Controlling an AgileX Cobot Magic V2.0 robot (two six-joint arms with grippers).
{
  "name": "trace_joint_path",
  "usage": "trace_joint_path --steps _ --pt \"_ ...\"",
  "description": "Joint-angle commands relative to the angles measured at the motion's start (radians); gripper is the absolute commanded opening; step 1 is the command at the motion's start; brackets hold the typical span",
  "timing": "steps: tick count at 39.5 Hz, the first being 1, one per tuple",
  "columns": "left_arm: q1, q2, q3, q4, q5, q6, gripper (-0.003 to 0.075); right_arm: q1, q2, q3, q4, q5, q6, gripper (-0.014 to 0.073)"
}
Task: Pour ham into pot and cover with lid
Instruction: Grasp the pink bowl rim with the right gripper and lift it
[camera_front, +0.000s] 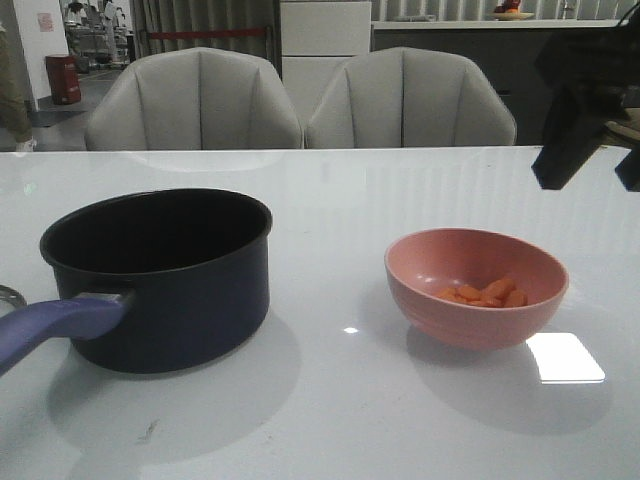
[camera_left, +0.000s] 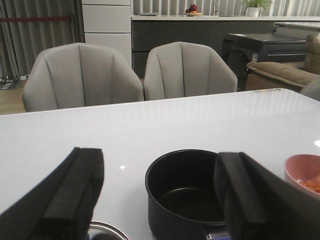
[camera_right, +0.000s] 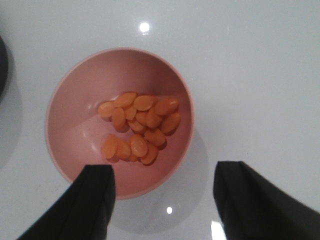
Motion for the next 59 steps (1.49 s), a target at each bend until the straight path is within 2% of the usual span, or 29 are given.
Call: trace_joint_path --steps 1,18,21,27,30,42,50,59 --pt "-0.007 0.011 -0.029 -0.004 -0.081 0.000 0.0511 -0.023 0.065 -0.078 0.003 0.004 -0.008 0.0528" --pt "-0.007 0.011 -0.029 -0.004 -0.081 0.000 0.0511 -0.043 0.344 -0.192 0.040 0.014 -0.008 0.0511" --pt "-0.007 0.011 -0.029 -0.004 -0.081 0.000 0.0511 -0.043 0.376 -0.214 0.054 0.028 -0.008 0.0433" --pt "-0.007 0.011 -0.029 -0.004 -0.081 0.000 0.0511 -0.043 0.401 -0.234 0.062 0.056 -0.008 0.0127" --pt "-0.007 0.011 -0.029 -0.004 -0.081 0.000 0.0511 -0.043 0.401 -0.234 0.062 0.055 -0.008 0.0158" --pt "-0.007 0.011 -0.029 -0.004 -0.081 0.000 0.0511 -0.043 0.401 -0.238 0.073 0.053 -0.008 0.0159" --pt "-0.007 0.011 -0.029 -0.004 -0.081 0.000 0.0511 -0.034 0.349 -0.306 0.073 0.054 -0.009 0.0140" --pt "-0.007 0.011 -0.029 -0.004 -0.081 0.000 0.0511 0.008 0.247 -0.413 0.073 -0.022 -0.017 0.0140"
